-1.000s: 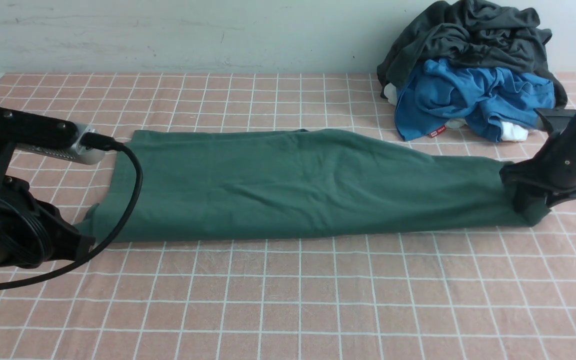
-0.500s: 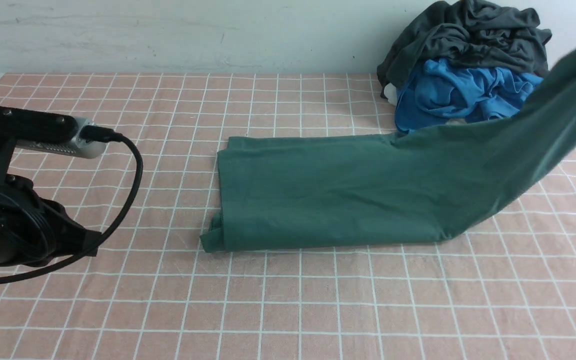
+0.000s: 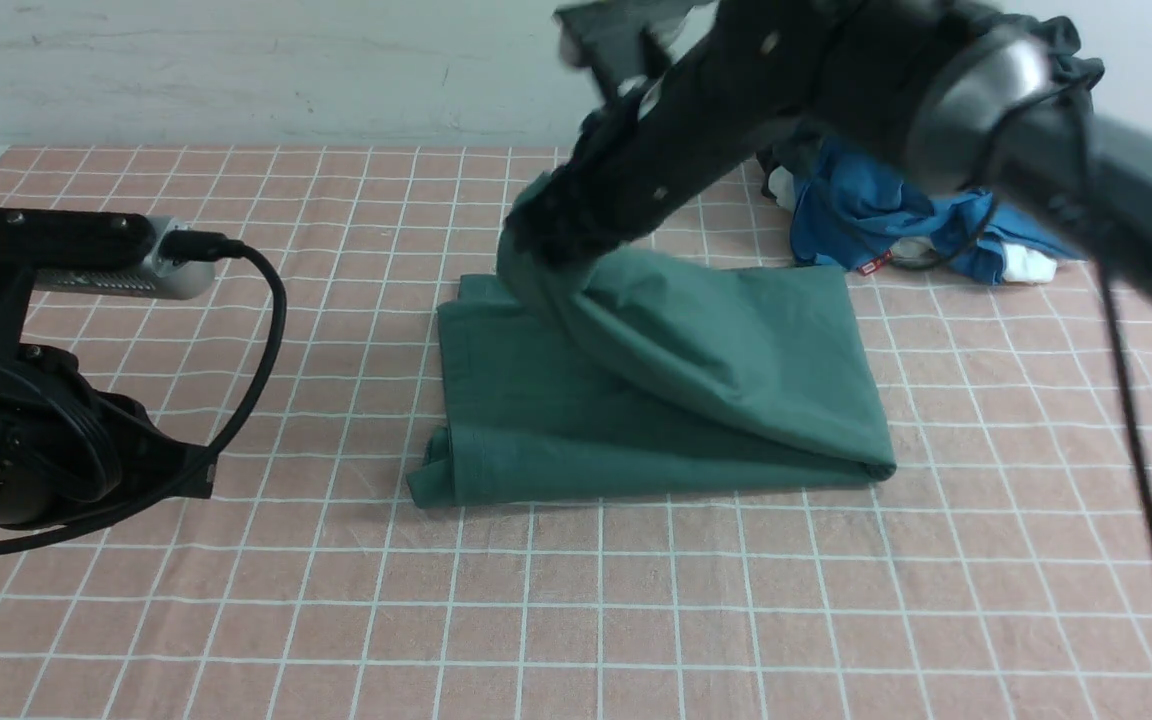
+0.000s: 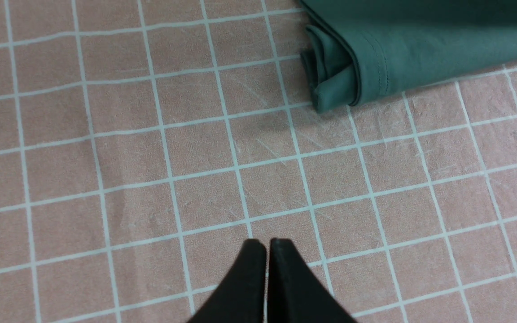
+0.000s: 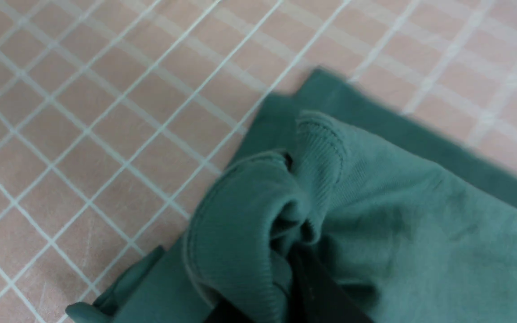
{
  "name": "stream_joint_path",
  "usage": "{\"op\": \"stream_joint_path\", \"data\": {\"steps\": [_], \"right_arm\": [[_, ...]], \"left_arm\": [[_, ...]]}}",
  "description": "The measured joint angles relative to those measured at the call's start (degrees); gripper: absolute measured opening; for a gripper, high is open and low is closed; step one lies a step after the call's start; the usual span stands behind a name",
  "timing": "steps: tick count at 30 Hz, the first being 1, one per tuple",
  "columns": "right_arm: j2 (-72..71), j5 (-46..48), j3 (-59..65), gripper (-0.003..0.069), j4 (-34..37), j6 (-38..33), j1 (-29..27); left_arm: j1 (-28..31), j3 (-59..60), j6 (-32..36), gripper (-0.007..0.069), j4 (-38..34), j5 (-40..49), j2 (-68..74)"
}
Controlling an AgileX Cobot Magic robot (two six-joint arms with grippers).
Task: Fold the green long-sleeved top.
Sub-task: Use the right arm to drag the right edge of the fabric to the left and folds it over the left edge
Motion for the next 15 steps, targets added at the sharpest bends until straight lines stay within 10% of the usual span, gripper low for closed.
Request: {"op": "stream_joint_path", "data": {"steps": [10,15], "right_arm": [[4.37,-0.21,-11.09,0.0318,1.47,-0.19,1.70],[4.21,5.83,-12.07,0.0318,-1.17,-0.19,1.70]], "left_arm": [[0.00,0.00,0.00,-0.0003,-0.83,0.68,0.00],[0.00,0.00,1.69,-0.0003,-3.84,0.74,-0.30]]}}
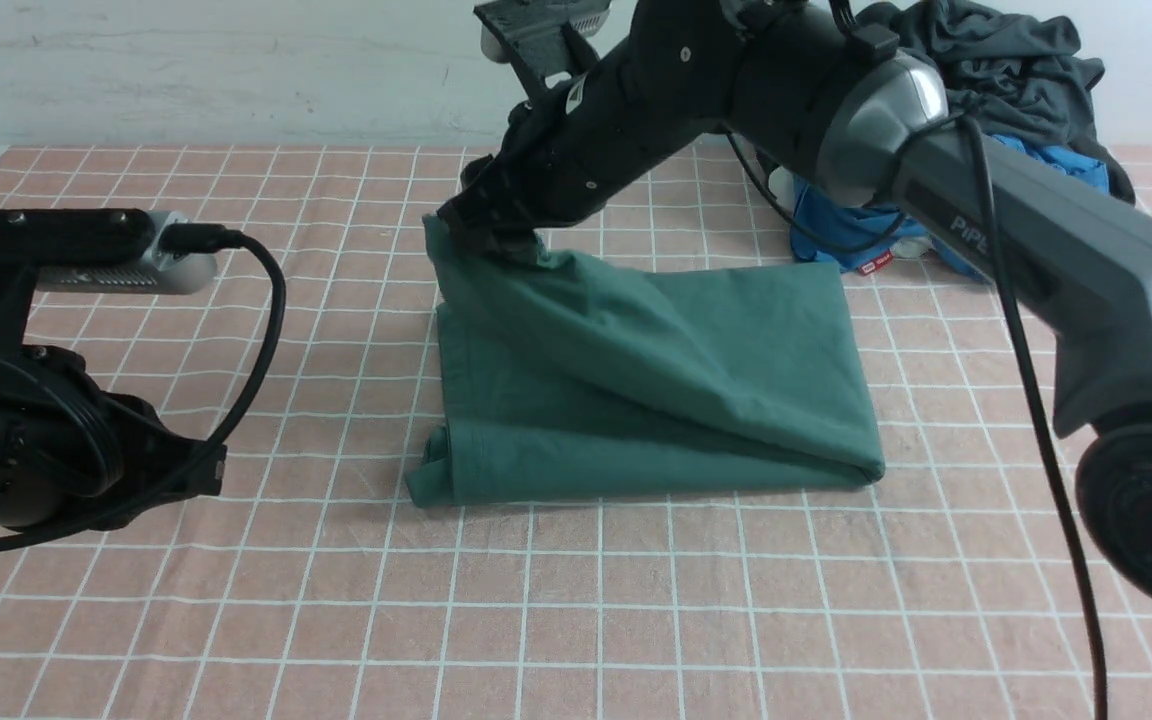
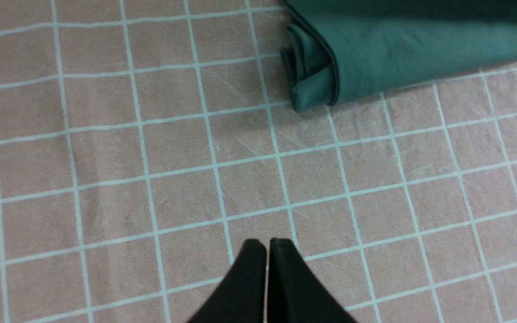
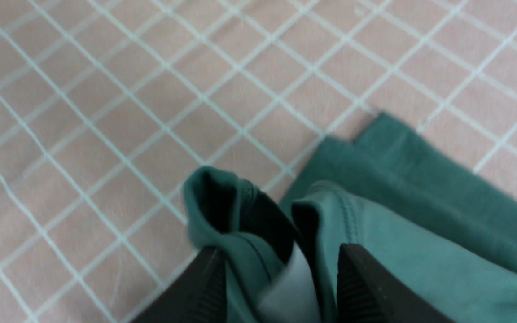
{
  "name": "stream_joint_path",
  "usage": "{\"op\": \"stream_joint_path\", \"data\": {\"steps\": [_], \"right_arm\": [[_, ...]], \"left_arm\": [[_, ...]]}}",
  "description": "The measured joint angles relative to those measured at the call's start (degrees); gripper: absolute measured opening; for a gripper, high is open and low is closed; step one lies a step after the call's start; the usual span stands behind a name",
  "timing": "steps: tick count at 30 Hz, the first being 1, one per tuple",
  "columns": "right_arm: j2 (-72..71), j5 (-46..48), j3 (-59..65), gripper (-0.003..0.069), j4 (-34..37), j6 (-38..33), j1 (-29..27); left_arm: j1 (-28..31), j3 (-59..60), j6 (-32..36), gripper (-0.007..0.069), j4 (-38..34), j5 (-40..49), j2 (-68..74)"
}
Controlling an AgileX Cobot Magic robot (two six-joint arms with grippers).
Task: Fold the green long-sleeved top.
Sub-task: Use the right arm to drag the right edge of the fabric to the left and folds it over the left edge
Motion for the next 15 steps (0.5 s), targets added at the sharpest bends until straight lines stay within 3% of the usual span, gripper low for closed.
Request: {"op": "stream_joint_path", "data": {"steps": [5,10,15], "right_arm": [[2.22,2.26,0.00,0.0304,0.46,-1.03,0.11],[2.90,1.85,-1.03,0.0375,0.04,-4.93,0.68],[2.91,3.53,-2.64,0.0372,-5.60,-2.79,0.68]], "left_arm": [[0.00,0.00,4.57,-0.0003,-3.75,0.27,-0.87],[0.00,0.00,7.53,-0.0003,-6.25,0.70,-0.94],[0.00,0.00,8.39,-0.0003,-7.76,1.59,-1.10]]}}
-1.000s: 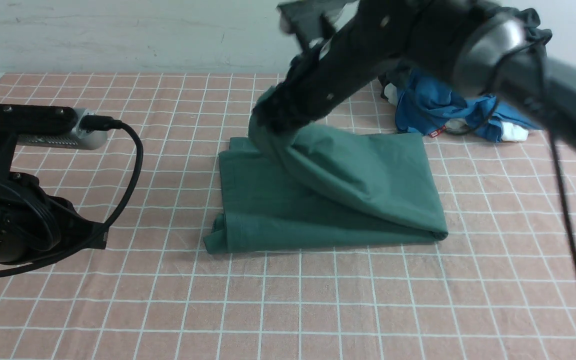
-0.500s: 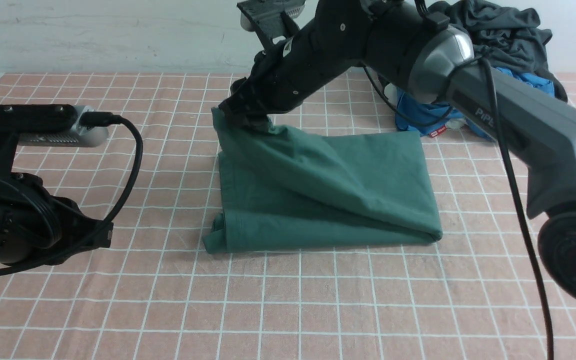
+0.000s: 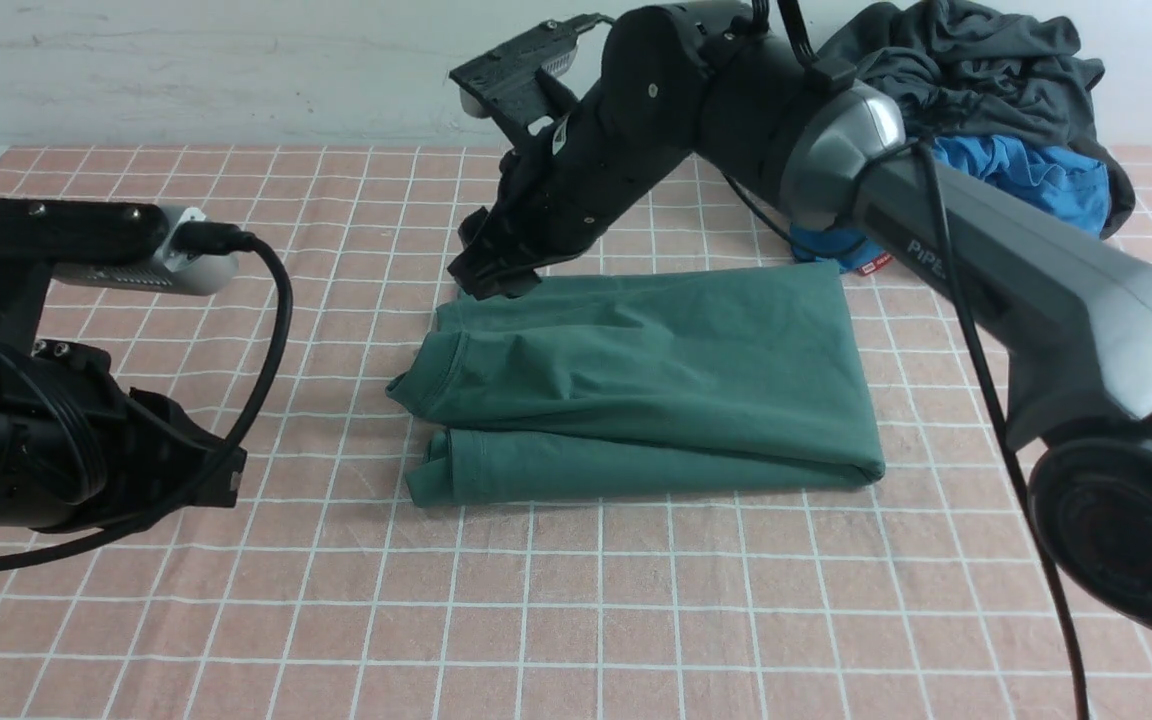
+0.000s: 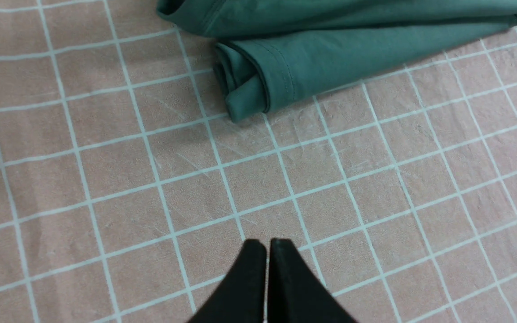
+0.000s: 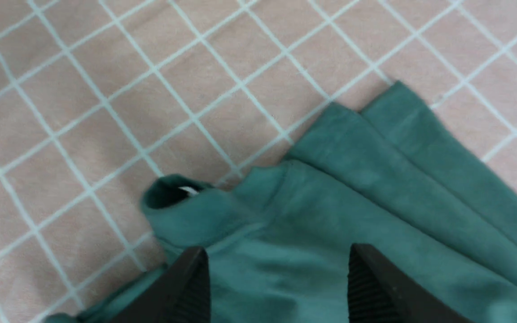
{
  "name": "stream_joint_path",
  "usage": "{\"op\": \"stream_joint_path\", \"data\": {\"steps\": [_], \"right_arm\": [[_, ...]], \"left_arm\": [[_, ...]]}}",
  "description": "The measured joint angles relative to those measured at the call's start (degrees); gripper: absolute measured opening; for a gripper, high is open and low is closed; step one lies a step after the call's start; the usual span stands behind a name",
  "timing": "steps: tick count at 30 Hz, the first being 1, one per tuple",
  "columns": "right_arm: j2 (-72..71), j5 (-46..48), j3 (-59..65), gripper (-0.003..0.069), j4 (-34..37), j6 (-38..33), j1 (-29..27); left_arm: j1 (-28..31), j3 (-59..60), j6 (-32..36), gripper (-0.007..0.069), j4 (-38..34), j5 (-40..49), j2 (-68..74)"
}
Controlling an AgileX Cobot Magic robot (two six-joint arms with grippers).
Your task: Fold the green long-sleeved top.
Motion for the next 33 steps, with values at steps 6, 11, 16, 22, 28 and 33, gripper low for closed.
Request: {"op": "stream_joint_path", "data": {"steps": [6,11,16,22,28,33], "right_arm": [[4.57,0.26,0.00,0.0140,1.73,8.44,0.46],[9.75,-9.61,0.05,0.0000,5.87,5.59,4.40],[7.63,-7.70,-0.01,-0.0013,5.12,-0.88,6.29],[-5.66,1.28,0.68,-0.0013,2.97,-2.49,3.40],[-29.39,7.01,13.66,-0.0013,-1.29,-1.74,-3.29],[-47.10,3.37,36.47,-0.0013,-12.75,4.46,-7.00]], "left_arm": [[0.00,0.18,6.63,-0.0003,-4.90,0.00,-2.21],[0.00,0.18,18.62,-0.0003,-14.22,1.35,-4.91],[0.00,0.32,27.56,-0.0003,-17.87,4.26,-10.27],[0.00,4.21,28.44,-0.0003,-14.71,-0.60,-17.79],[0.00,14.45,28.47,-0.0003,-6.65,-19.03,-25.45],[0.00,22.50,28.47,-0.0003,-5.17,-28.35,-26.01]]}}
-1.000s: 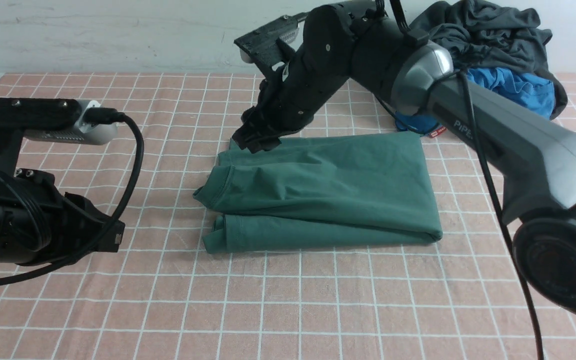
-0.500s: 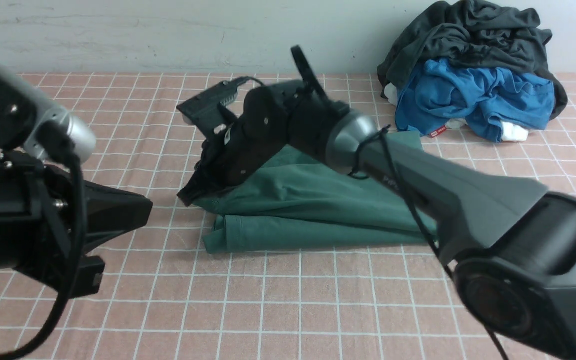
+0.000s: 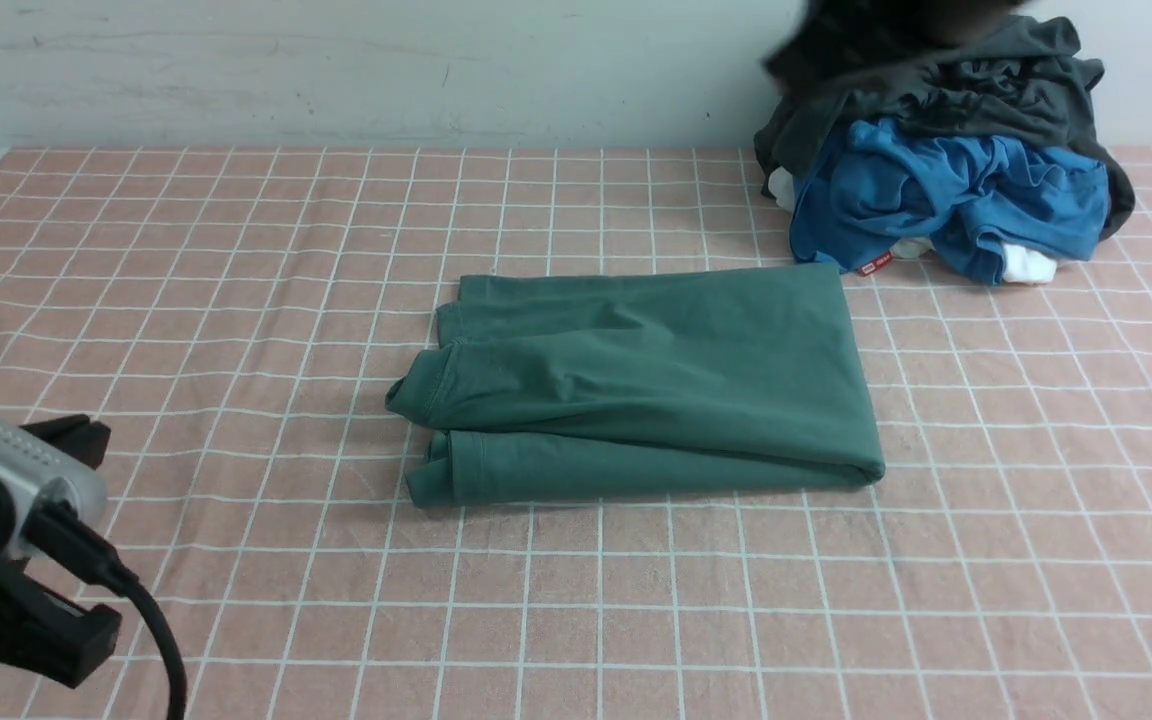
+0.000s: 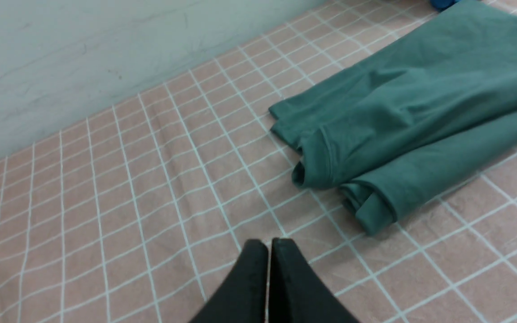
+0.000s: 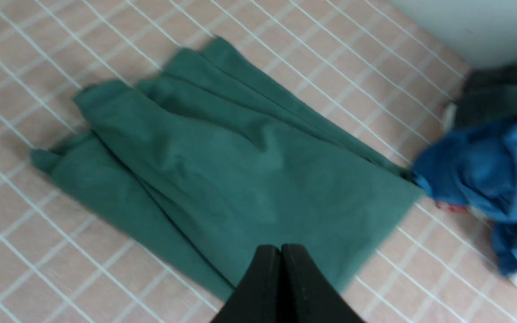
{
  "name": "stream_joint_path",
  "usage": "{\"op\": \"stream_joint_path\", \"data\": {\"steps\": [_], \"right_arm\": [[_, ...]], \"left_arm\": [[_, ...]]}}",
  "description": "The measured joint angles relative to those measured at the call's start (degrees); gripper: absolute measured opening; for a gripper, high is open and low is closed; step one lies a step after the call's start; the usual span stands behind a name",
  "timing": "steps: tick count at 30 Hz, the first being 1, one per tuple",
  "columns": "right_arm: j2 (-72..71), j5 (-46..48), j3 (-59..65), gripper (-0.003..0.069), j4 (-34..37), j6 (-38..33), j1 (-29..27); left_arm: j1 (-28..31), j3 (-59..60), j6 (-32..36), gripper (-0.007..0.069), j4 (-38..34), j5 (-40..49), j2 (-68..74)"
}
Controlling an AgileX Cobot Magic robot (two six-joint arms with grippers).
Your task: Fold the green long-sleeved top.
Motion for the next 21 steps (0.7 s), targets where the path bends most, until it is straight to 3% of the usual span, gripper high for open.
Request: {"op": "stream_joint_path", "data": {"steps": [2,10,15,21], "right_arm": [[-5.85,-3.34,6.49,-0.0013,-3.40,2.00,-0.57],[-42.97,-36.64,54.66,-0.0013,-15.49,20.17,-1.05],[-53.94,-50.40,76.23,-0.0013,-16.20,29.24,-1.05],[-63.99,-68.14,91.85,-0.0013,-16.99,32.03,-1.05]], "left_arm": [[0.00,1.10,0.00,-0.0003,0.00,-0.82,0.00],[0.00,2.91,0.00,-0.0003,0.00,0.90,0.00],[0.00,2.91,0.00,-0.0003,0.00,1.24,0.00],[0.00,2.91,0.00,-0.0003,0.00,1.26,0.00]]}}
